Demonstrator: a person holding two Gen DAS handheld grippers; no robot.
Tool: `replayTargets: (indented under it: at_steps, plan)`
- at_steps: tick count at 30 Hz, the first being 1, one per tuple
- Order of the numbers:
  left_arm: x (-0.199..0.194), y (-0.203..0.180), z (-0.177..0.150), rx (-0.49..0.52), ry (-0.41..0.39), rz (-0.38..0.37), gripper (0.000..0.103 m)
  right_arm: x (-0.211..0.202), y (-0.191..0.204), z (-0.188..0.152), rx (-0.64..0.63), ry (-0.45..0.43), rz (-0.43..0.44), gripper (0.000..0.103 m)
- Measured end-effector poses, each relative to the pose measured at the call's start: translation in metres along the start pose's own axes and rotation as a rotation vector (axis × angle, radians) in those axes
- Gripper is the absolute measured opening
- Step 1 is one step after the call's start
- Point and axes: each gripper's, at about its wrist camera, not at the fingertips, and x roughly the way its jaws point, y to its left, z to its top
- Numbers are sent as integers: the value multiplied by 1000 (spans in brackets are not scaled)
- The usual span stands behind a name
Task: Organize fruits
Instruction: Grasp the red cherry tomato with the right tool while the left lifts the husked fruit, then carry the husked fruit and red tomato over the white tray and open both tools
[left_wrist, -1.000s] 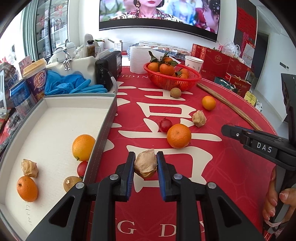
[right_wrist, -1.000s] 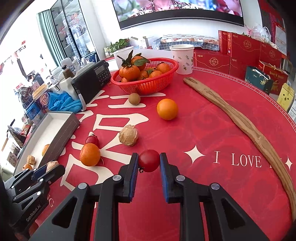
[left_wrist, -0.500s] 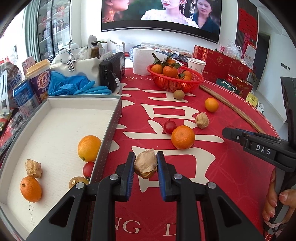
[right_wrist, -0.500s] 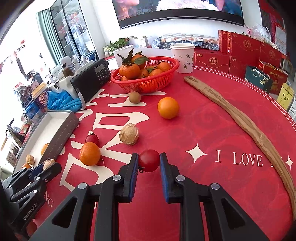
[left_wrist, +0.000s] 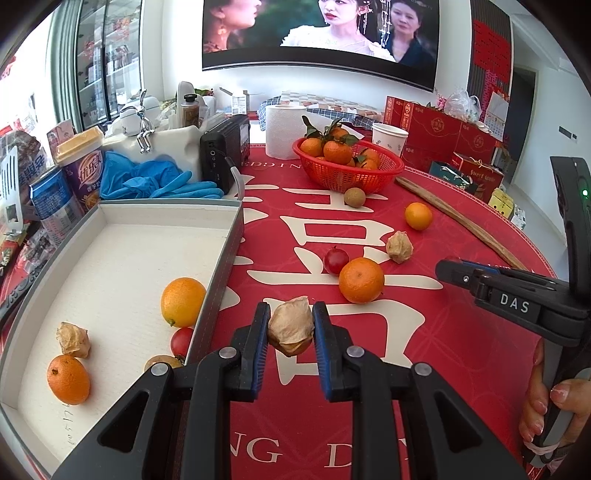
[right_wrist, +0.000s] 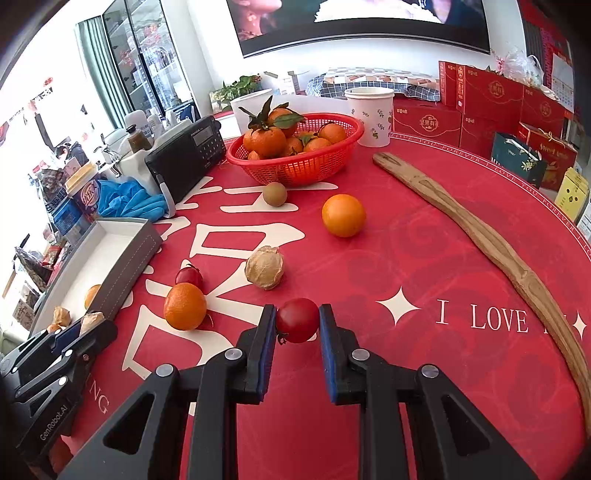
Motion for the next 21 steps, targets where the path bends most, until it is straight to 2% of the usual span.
replayTargets:
  at_steps: [21]
  plan:
    - [-13,15,6,-43,-46,3,25,0,6,2,-8,-4,7,24]
